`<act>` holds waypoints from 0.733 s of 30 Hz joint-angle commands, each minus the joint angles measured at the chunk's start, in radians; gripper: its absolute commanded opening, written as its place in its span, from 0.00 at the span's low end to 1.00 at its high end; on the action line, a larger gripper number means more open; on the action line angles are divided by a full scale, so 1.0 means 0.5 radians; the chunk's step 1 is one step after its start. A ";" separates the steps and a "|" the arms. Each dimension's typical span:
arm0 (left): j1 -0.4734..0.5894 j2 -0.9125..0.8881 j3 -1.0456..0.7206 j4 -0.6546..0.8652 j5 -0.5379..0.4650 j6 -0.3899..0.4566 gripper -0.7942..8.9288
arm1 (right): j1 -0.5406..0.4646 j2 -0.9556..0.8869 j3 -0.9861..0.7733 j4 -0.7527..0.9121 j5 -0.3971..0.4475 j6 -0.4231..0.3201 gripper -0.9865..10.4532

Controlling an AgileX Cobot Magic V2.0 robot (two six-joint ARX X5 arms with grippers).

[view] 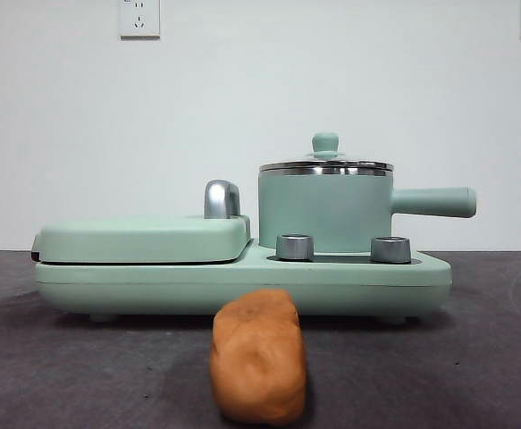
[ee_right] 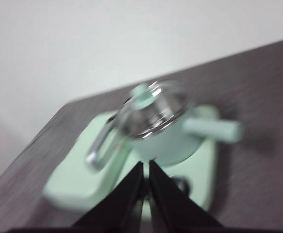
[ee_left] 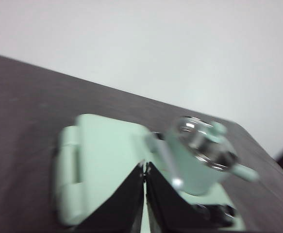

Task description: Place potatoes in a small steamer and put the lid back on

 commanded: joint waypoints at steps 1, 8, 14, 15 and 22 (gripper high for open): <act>-0.029 0.146 0.191 -0.027 0.191 0.150 0.09 | 0.006 0.138 0.171 -0.125 -0.232 -0.163 0.10; -0.182 0.392 0.471 -0.038 0.375 0.168 0.09 | 0.069 0.365 0.488 -0.314 -0.456 -0.349 0.10; -0.338 0.558 0.682 -0.089 0.459 0.183 0.09 | 0.152 0.395 0.600 -0.388 -0.512 -0.408 0.10; -0.361 0.579 0.713 -0.104 0.475 0.183 0.10 | 0.161 0.395 0.605 -0.391 -0.521 -0.408 0.10; -0.536 0.697 0.916 -0.234 0.502 0.220 0.34 | 0.181 0.395 0.606 -0.437 -0.560 -0.361 0.34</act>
